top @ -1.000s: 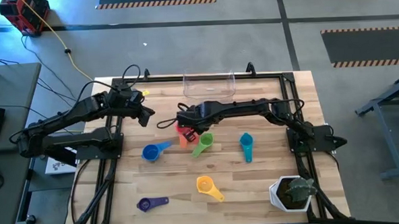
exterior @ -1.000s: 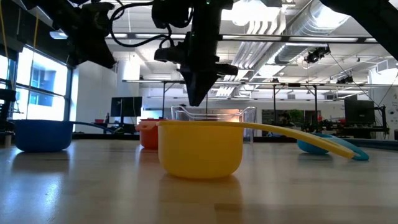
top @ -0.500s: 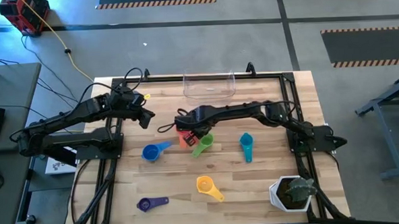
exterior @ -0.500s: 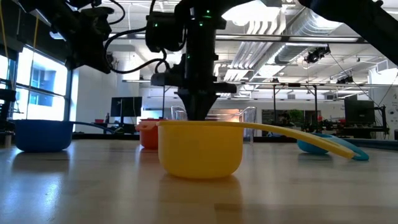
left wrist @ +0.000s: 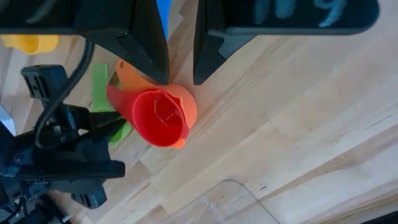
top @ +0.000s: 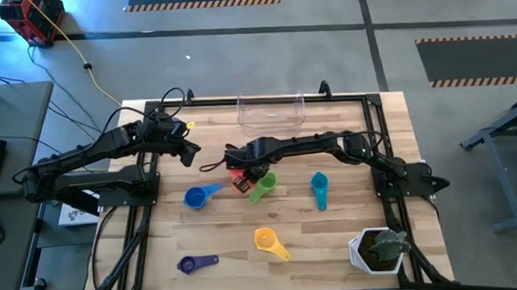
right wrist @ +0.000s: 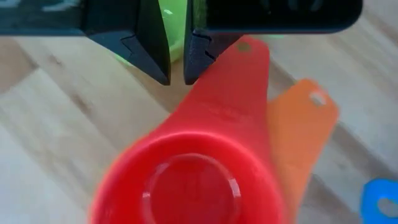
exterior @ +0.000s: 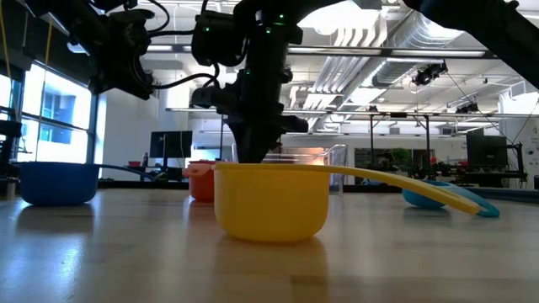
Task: Nest measuring cups in basket
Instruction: Stack the red measuring cup on top of the orange measuring cup, then stack the blue measuring cup on top of the red measuring cup
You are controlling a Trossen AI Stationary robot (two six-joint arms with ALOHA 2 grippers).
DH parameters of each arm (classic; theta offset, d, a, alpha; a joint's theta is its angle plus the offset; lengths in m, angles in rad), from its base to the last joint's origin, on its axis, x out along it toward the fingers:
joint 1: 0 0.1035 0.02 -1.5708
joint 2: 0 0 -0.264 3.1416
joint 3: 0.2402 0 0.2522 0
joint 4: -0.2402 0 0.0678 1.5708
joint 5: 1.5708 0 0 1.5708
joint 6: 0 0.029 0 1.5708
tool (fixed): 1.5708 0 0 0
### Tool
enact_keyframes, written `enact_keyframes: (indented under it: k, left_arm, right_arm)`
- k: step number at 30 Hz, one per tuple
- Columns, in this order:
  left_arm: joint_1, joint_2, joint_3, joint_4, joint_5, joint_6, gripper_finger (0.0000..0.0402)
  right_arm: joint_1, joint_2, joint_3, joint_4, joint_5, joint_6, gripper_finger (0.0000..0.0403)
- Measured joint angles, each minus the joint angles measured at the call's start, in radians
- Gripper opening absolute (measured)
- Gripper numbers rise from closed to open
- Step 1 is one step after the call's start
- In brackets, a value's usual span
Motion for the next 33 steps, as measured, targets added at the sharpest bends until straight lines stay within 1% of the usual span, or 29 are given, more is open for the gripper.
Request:
enact_keyframes:
  k: [6, 11, 15, 20, 26, 30, 33]
  left_arm:
    - [0.000, 0.000, 0.000, 0.000, 0.000, -0.001, 0.0062]
    - [0.000, 0.000, 0.000, 0.000, 0.000, -0.001, 0.0062]
    - [0.000, 0.000, 0.000, 0.000, 0.000, -0.002, 0.0062]
    - [0.000, 0.000, 0.000, 0.000, 0.000, -0.002, 0.0062]
    - [0.000, 0.000, 0.000, -0.001, 0.000, 0.006, 0.0062]
    - [0.000, 0.000, 0.000, -0.003, 0.020, 0.005, 0.0062]
    - [0.000, 0.000, 0.000, -0.004, 0.058, -0.005, 0.0062]
  right_arm:
    - [0.000, 0.000, 0.000, 0.037, -0.045, -0.018, 0.0037]
    - [0.000, 0.000, 0.000, 0.099, -0.112, -0.036, 0.0037]
    - [0.000, 0.000, 0.000, 0.113, -0.113, -0.035, 0.0037]
    - [0.000, 0.000, 0.000, 0.125, -0.149, -0.044, 0.0037]
    - [0.000, 0.000, 0.009, 0.119, -0.150, -0.031, 0.0037]
    - [0.002, -0.004, 0.059, 0.065, -0.140, -0.019, 0.0037]
    - [0.008, -0.004, 0.120, -0.007, -0.099, -0.022, 0.0037]
